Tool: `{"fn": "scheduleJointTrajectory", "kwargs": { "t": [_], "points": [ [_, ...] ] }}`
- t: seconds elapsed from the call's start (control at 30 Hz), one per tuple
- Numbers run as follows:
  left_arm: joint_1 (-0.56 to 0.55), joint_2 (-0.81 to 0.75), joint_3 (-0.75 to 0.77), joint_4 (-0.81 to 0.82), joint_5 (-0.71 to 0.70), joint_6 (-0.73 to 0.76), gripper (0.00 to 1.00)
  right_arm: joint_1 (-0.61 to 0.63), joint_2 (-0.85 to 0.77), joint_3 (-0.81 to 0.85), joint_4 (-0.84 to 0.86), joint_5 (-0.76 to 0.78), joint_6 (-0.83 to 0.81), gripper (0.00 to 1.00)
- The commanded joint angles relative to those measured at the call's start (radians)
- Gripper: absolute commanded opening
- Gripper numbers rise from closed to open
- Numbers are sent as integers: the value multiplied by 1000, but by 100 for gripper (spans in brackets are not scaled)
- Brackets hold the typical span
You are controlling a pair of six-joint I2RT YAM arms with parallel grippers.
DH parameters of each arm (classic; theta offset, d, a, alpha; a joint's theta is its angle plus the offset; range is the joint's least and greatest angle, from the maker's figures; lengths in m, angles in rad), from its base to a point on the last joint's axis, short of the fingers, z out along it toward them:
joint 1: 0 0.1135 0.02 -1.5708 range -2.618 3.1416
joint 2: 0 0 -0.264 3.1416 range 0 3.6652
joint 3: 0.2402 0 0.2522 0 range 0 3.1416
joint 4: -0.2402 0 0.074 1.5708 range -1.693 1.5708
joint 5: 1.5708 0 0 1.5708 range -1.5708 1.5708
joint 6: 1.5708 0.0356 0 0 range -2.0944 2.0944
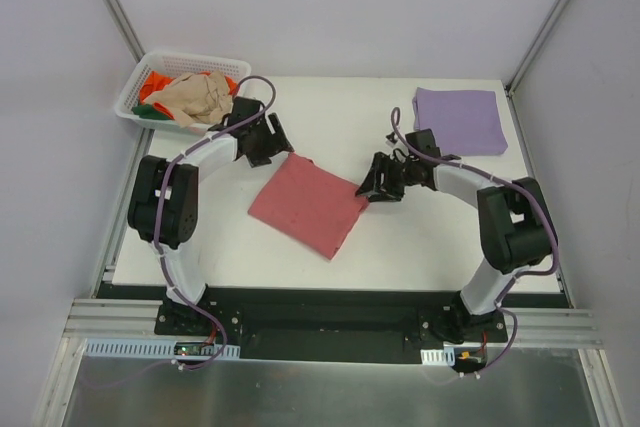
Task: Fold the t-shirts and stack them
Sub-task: Fold the long partially folded tshirt into a neat square
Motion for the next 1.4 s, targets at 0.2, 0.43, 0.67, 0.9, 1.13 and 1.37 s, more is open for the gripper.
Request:
{"fn": "scheduleJointTrajectory", "kwargs": {
  "t": [0.2,0.43,0.67,0.9,1.13,1.37],
  "points": [
    [-36,-190,-32,-1,-43,52,99,45,-254,22,-121,273,-73,96],
    [-140,-223,-66,-1,69,88,99,179,-318,-64,-6,166,-9,96],
    [-166,-48,34,-3,-24,63,99,222,-152,40,-4,244,-45,96],
    [-158,131,149,-39,-157,58,99,196,61,151,-28,284,-107,96],
    [-152,92,55,-150,-273,-21,99,150,175,246,-91,370,-196,96],
    [-186,-115,-114,-150,-285,-78,99,156,65,295,-160,451,-268,96]
  ]
}}
